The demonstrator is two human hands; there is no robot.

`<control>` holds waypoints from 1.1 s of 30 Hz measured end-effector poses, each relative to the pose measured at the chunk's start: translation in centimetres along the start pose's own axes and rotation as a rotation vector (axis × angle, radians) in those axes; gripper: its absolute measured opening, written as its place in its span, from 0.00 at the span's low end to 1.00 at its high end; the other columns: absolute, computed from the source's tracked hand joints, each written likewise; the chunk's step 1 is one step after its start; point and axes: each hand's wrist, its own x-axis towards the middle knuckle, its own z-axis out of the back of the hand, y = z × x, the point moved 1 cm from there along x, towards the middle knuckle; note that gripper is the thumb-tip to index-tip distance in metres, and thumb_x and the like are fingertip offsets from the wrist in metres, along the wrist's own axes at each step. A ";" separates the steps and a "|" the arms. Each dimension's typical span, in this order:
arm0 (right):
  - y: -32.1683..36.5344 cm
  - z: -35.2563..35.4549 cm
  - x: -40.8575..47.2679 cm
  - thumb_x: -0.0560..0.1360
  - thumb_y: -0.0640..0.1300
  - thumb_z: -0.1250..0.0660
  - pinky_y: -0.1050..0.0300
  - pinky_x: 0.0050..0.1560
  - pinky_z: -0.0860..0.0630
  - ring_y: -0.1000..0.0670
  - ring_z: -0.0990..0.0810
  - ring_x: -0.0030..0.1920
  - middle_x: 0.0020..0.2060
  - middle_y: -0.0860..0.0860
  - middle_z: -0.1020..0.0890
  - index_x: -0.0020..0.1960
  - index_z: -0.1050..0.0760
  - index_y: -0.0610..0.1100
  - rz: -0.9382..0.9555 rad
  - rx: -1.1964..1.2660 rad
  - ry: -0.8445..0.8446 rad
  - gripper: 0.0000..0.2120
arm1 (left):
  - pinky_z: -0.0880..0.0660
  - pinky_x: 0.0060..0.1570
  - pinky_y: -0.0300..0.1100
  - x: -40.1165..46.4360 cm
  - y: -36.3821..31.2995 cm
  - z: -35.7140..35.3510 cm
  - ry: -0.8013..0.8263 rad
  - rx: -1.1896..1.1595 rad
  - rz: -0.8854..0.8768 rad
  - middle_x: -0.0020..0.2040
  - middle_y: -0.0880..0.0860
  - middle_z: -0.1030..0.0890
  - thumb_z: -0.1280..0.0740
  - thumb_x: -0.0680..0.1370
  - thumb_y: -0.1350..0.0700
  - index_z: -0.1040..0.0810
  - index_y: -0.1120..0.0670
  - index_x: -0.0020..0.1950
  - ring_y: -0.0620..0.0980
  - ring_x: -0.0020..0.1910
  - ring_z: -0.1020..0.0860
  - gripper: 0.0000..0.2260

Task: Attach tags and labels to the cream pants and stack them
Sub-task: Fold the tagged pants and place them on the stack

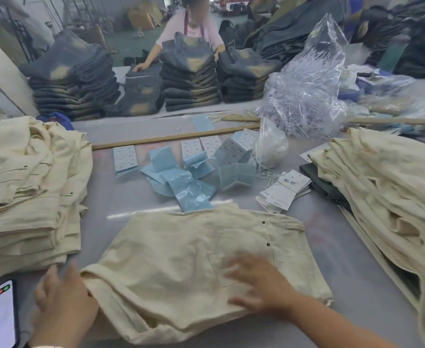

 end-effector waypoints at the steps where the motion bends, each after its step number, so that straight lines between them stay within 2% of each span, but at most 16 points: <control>1: -0.9 0.7 -0.1 0.72 0.58 0.33 0.48 0.65 0.33 0.43 0.25 0.64 0.62 0.47 0.22 0.60 0.21 0.50 -0.074 -0.033 -0.230 0.20 | 0.49 0.74 0.55 0.0 -0.9 -0.1 -0.085 0.000 -0.087 0.79 0.55 0.49 0.37 0.72 0.63 0.42 0.51 0.77 0.57 0.76 0.51 0.34; 3: -4.0 2.0 -0.7 0.73 0.54 0.29 0.46 0.61 0.28 0.40 0.24 0.60 0.59 0.43 0.21 0.60 0.22 0.44 -0.460 -0.128 -0.559 0.20 | 0.50 0.74 0.55 -0.4 -3.7 -0.9 -0.160 -0.071 -0.252 0.78 0.54 0.45 0.39 0.67 0.61 0.37 0.51 0.75 0.56 0.76 0.50 0.34; 5: -6.4 2.8 -1.7 0.72 0.61 0.31 0.46 0.60 0.30 0.40 0.29 0.63 0.63 0.42 0.26 0.67 0.31 0.41 -0.944 -0.085 -0.478 0.32 | 0.51 0.75 0.55 -0.5 -6.8 -2.7 -0.083 -0.027 -0.386 0.79 0.54 0.46 0.42 0.71 0.51 0.39 0.51 0.76 0.56 0.77 0.50 0.31; 6: -7.3 2.8 -2.1 0.70 0.66 0.33 0.46 0.61 0.31 0.40 0.31 0.64 0.65 0.41 0.29 0.70 0.36 0.41 -1.055 -0.048 -0.387 0.40 | 0.50 0.75 0.56 0.2 -7.8 -4.0 -0.012 0.011 -0.354 0.79 0.54 0.49 0.42 0.75 0.44 0.44 0.50 0.78 0.56 0.77 0.52 0.32; 7: -7.9 2.9 -2.4 0.67 0.69 0.33 0.47 0.62 0.32 0.41 0.33 0.66 0.67 0.42 0.31 0.72 0.40 0.41 -1.108 -0.009 -0.320 0.45 | 0.48 0.74 0.57 1.1 -8.3 -5.0 0.058 0.033 -0.259 0.79 0.56 0.50 0.38 0.75 0.37 0.50 0.50 0.79 0.57 0.77 0.52 0.38; 10: -8.3 2.5 -1.9 0.63 0.64 0.25 0.49 0.64 0.33 0.42 0.34 0.69 0.70 0.43 0.33 0.75 0.45 0.41 -1.025 0.309 -0.399 0.52 | 0.38 0.69 0.58 3.6 -7.9 -6.7 0.117 0.034 -0.004 0.73 0.62 0.38 0.32 0.59 0.24 0.56 0.54 0.78 0.62 0.72 0.39 0.60; 12: -7.9 2.3 -1.1 0.61 0.57 0.20 0.52 0.58 0.30 0.42 0.29 0.66 0.67 0.44 0.29 0.72 0.41 0.40 -1.054 0.521 -0.444 0.50 | 0.32 0.63 0.56 4.8 -7.5 -7.1 0.090 0.009 0.032 0.67 0.61 0.29 0.30 0.55 0.24 0.53 0.55 0.77 0.62 0.66 0.30 0.63; 14: -7.8 2.6 -0.3 0.61 0.48 0.19 0.53 0.55 0.25 0.42 0.22 0.58 0.58 0.44 0.22 0.66 0.32 0.38 -1.118 0.786 -0.445 0.39 | 0.27 0.59 0.52 5.4 -7.9 -7.2 0.145 -0.059 -0.027 0.61 0.59 0.23 0.25 0.58 0.30 0.40 0.57 0.71 0.60 0.60 0.25 0.52; 17: -7.5 4.0 -0.2 0.63 0.33 0.25 0.43 0.46 0.19 0.39 0.17 0.44 0.45 0.38 0.16 0.57 0.23 0.35 -1.142 1.163 -0.337 0.22 | 0.25 0.52 0.48 4.8 -8.8 -6.3 0.268 -0.186 -0.197 0.54 0.57 0.18 0.21 0.62 0.41 0.24 0.57 0.56 0.58 0.52 0.21 0.30; 19: -7.8 6.0 -1.3 0.61 0.30 0.29 0.43 0.42 0.19 0.37 0.16 0.41 0.43 0.35 0.16 0.54 0.21 0.34 -1.074 1.263 -0.277 0.21 | 0.24 0.46 0.45 3.5 -8.0 -5.3 0.306 -0.388 -0.330 0.46 0.51 0.15 0.21 0.56 0.41 0.19 0.53 0.51 0.53 0.46 0.18 0.28; 21: -8.2 8.1 -2.6 0.54 0.32 0.29 0.40 0.45 0.20 0.35 0.17 0.43 0.46 0.33 0.17 0.53 0.21 0.33 -0.942 1.320 -0.224 0.26 | 0.23 0.39 0.36 1.9 -6.4 -3.9 0.381 -0.571 -0.436 0.41 0.45 0.14 0.22 0.50 0.41 0.16 0.47 0.48 0.43 0.42 0.16 0.28; 23: -8.8 9.5 -3.7 0.49 0.34 0.28 0.40 0.49 0.22 0.33 0.19 0.47 0.50 0.31 0.19 0.55 0.21 0.32 -0.861 1.338 -0.122 0.32 | 0.24 0.35 0.31 1.2 -4.7 -2.9 0.547 -0.692 -0.465 0.43 0.46 0.14 0.19 0.48 0.45 0.15 0.45 0.49 0.42 0.41 0.16 0.29; 26: -9.0 9.3 -3.2 0.50 0.36 0.28 0.43 0.49 0.21 0.35 0.18 0.49 0.50 0.33 0.18 0.53 0.20 0.34 -0.894 1.174 0.009 0.30 | 0.23 0.37 0.35 2.1 -3.4 -3.8 0.568 -0.467 -0.348 0.43 0.50 0.14 0.21 0.46 0.45 0.15 0.54 0.47 0.46 0.42 0.16 0.31; 28: -7.8 8.5 -1.7 0.54 0.38 0.25 0.46 0.48 0.20 0.39 0.18 0.47 0.46 0.39 0.16 0.46 0.19 0.40 -0.945 0.842 0.036 0.20 | 0.24 0.44 0.40 2.2 -3.7 -5.2 0.459 -0.197 -0.271 0.47 0.51 0.15 0.22 0.53 0.44 0.18 0.52 0.49 0.50 0.46 0.18 0.27; 30: -7.0 7.0 -0.1 0.61 0.39 0.25 0.51 0.47 0.21 0.46 0.18 0.45 0.44 0.45 0.16 0.46 0.20 0.45 -0.936 0.645 0.000 0.13 | 0.25 0.48 0.44 2.3 -4.0 -6.4 0.282 -0.092 -0.209 0.54 0.54 0.17 0.23 0.64 0.44 0.23 0.50 0.56 0.55 0.52 0.20 0.24; 33: -7.1 6.2 1.1 0.66 0.48 0.23 0.54 0.51 0.24 0.48 0.19 0.51 0.51 0.50 0.17 0.54 0.22 0.46 -0.900 0.480 -0.114 0.19 | 0.27 0.51 0.50 2.4 -4.0 -7.5 -0.065 -0.059 -0.192 0.57 0.57 0.20 0.25 0.67 0.44 0.26 0.53 0.62 0.61 0.56 0.24 0.28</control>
